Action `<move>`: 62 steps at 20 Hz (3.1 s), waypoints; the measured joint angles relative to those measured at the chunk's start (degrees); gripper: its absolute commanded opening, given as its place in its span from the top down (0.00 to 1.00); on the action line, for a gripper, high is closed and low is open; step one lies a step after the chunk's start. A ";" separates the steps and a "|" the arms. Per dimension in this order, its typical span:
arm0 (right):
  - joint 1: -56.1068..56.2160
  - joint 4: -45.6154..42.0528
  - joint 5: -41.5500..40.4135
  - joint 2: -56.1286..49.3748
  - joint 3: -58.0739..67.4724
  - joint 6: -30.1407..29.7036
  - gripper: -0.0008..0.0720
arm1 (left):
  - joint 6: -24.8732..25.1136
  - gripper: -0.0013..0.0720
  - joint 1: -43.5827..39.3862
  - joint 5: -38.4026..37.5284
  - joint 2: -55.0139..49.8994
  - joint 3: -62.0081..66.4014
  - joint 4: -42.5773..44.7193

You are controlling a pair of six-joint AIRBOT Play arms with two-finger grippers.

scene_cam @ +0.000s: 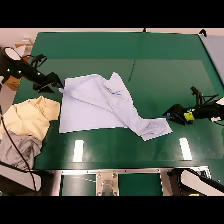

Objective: Fold the shirts.

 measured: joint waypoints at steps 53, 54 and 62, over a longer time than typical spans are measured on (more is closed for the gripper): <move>11.30 0.52 3.41 -10.25 -0.94 -12.68 0.96 | 1.55 0.41 1.46 12.98 17.09 -47.08 -5.92; 11.30 0.61 3.39 -10.25 -0.92 -12.66 0.96 | 2.40 0.41 1.29 12.83 16.33 -47.30 -7.41; 11.30 -2.38 4.70 -10.25 0.81 -12.68 0.48 | 6.80 0.95 1.01 9.22 14.27 -44.70 -7.52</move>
